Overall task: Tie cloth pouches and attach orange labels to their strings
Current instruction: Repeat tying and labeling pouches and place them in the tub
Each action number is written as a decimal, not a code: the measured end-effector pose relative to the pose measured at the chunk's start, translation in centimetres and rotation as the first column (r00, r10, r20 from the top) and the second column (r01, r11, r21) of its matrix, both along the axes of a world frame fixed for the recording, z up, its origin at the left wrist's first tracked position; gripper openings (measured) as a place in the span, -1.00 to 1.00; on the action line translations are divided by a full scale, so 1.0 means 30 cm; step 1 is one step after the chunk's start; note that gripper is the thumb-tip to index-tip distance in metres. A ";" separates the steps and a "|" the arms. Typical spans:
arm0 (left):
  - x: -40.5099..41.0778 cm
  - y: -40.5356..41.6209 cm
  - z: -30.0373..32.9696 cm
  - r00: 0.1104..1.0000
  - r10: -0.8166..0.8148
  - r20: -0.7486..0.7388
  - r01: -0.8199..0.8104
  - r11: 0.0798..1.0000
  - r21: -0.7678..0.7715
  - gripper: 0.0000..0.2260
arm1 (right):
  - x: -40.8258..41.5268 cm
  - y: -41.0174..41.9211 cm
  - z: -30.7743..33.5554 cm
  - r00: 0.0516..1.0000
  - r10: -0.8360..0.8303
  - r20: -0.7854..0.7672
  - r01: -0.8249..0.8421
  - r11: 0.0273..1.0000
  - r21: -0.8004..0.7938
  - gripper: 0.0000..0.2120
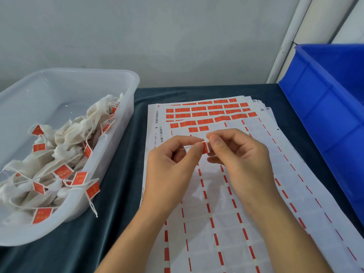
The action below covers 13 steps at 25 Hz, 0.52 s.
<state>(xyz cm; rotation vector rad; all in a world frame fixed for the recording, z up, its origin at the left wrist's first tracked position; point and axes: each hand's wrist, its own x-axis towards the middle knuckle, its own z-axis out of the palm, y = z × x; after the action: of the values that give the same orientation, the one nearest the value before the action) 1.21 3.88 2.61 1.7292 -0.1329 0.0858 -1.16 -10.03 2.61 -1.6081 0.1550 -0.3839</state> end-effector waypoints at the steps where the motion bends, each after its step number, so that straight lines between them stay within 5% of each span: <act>1: 0.000 0.000 -0.001 1.000 0.000 0.000 0.000 1.000 -0.001 -0.93 | 0.000 0.000 -0.001 1.000 0.002 0.000 -0.002 1.000 0.000 -0.90; 13: 0.005 0.002 -0.011 1.000 0.003 -0.014 -0.003 1.000 0.004 -0.93 | -0.002 -0.003 -0.005 1.000 0.004 -0.001 -0.004 1.000 0.012 -0.91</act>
<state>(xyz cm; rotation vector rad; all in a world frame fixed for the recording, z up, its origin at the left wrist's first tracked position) 1.36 3.94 2.29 1.7336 -0.1204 0.0761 -1.21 -10.12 2.46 -1.5969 0.1543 -0.3785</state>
